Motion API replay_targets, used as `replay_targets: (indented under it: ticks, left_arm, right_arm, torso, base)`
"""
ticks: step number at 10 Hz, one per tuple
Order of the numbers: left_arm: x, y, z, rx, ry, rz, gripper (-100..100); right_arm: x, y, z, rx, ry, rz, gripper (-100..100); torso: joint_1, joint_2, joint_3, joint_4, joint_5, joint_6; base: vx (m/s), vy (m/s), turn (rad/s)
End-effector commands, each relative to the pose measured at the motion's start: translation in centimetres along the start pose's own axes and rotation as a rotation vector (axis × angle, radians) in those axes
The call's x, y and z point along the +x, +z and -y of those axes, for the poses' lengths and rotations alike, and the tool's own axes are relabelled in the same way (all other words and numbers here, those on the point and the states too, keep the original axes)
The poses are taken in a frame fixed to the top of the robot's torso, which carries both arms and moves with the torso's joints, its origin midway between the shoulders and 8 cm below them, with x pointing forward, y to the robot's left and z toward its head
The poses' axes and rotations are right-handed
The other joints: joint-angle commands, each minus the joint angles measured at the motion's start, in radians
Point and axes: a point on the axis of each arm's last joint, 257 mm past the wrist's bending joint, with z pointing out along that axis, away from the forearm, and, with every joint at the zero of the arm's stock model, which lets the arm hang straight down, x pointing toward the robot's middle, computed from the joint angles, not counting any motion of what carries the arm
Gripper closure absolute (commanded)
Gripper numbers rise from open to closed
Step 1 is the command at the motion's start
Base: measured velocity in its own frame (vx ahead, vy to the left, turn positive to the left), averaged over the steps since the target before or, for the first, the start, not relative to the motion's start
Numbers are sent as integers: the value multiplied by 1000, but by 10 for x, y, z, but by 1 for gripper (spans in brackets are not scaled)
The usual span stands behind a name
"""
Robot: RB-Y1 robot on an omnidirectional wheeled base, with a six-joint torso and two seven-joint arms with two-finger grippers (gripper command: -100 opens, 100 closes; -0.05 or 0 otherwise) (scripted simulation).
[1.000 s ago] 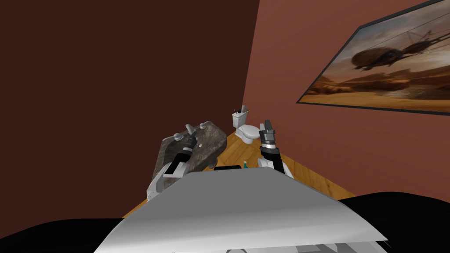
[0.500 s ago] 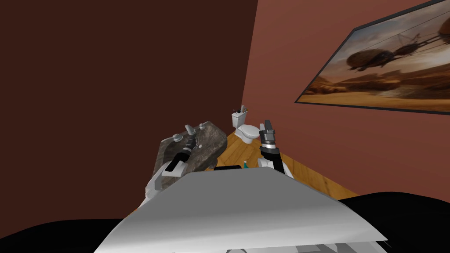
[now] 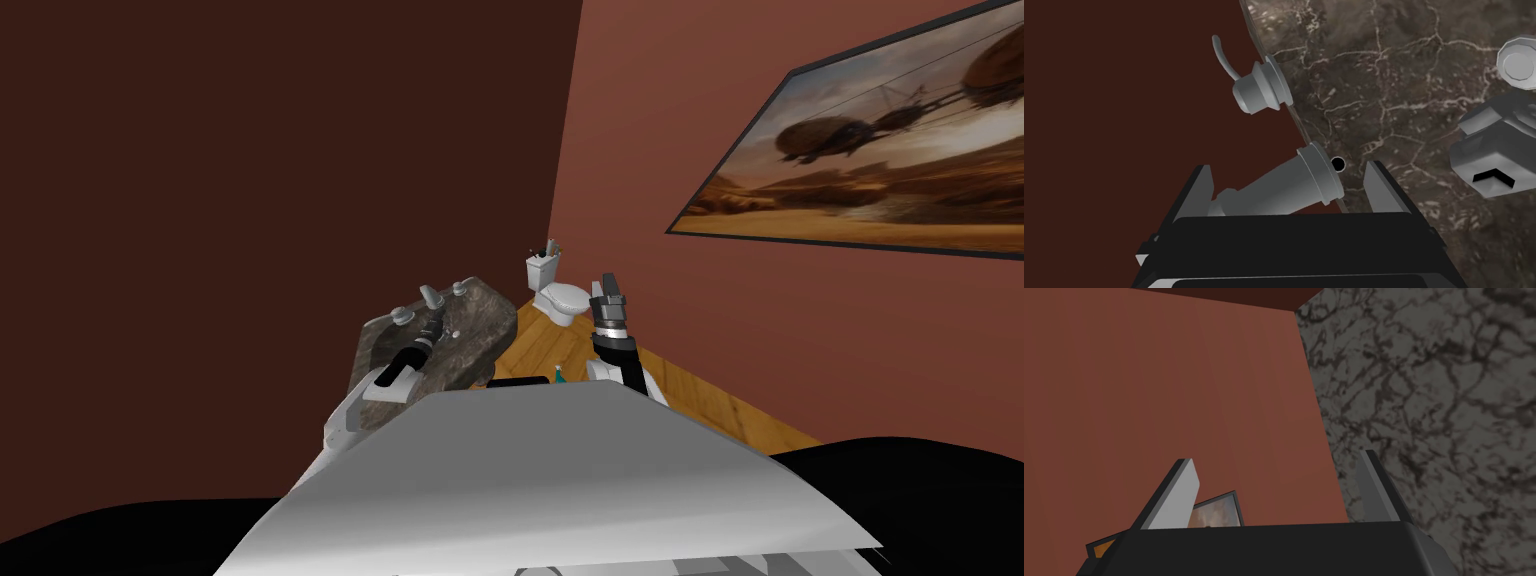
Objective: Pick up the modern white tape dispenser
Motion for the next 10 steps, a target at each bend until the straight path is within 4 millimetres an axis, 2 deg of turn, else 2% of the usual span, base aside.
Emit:
replay_targets:
  ticks: [1,2,3,5,6,9,10]
  left_arm:
    - [-5,2,-10,-36,7,2,-100]
    - [-12,3,-27,-92,20,6,-100]
    - [-12,3,-27,-92,20,6,-100]
    - [-26,3,-53,-181,46,16,-100]
    - [-27,2,-57,-197,46,18,-100]
    - [-48,-4,-95,-329,76,36,-100]
    - [-48,-4,-97,-337,76,37,-100]
  right_arm:
    - [0,0,0,0,0,0,0]
    - [0,0,0,0,0,0,0]
    - [0,0,0,0,0,0,0]
    - [0,0,0,0,0,0,0]
    - [0,0,0,0,0,0,0]
    - [0,0,0,0,0,0,0]
    - [0,0,0,0,0,0,0]
  torso:
    - [0,0,0,0,0,0]
    - [0,0,0,0,0,0]
    - [0,0,0,0,0,0]
    - [0,0,0,0,0,0]
    - [1,0,0,0,0,0]
    - [0,0,0,0,0,0]
    - [0,0,0,0,0,0]
  base:
    - [2,25,-27]
    - [3,25,-51]
    - [3,25,-26]
    - [3,31,-59]
    - [0,30,-27]
    - [1,26,-64]
    - [2,22,-15]
